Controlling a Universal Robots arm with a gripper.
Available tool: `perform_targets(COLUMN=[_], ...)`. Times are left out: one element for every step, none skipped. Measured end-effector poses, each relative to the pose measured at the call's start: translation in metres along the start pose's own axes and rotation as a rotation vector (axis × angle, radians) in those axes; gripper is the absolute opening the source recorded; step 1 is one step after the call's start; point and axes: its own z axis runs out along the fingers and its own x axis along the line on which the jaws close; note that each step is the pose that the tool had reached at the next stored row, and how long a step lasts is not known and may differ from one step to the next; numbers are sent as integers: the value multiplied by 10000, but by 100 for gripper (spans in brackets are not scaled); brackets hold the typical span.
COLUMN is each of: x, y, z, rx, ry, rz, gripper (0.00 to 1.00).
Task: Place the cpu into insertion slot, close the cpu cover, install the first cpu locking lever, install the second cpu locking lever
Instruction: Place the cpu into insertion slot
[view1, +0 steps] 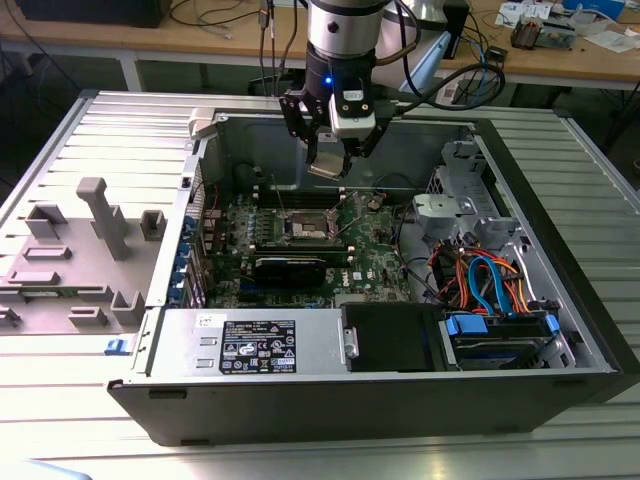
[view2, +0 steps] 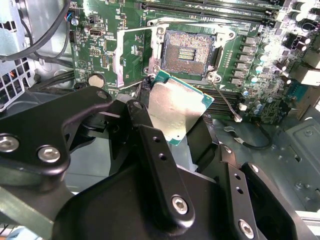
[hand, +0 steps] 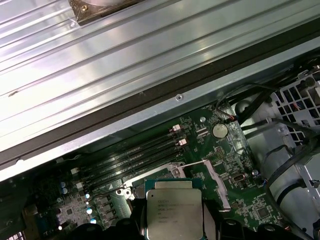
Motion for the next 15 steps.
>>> perform_targets(x=[0, 0, 0, 0, 0, 0, 0, 0, 0, 0, 0, 0, 0, 0, 0], y=[0, 0, 0, 0, 0, 0, 0, 0, 0, 0, 0, 0, 0, 0, 0], z=[0, 0, 0, 0, 0, 1, 1, 1, 1, 1, 1, 1, 2, 2, 2], rx=[1, 0, 0, 0, 0, 0, 0, -1, -1, -1, -1, -1, -1, -1, -1], ry=[0, -1, -1, -2, -2, -2, -3, -3, -3, -4, -5, -5, -5, -6, -7], rz=[4, 12, 19, 22, 26, 32, 38, 43, 49, 52, 62, 67, 71, 77, 86], gripper=[55, 55, 55, 55, 55, 55, 55, 55, 55, 55, 55, 55, 55, 55, 55])
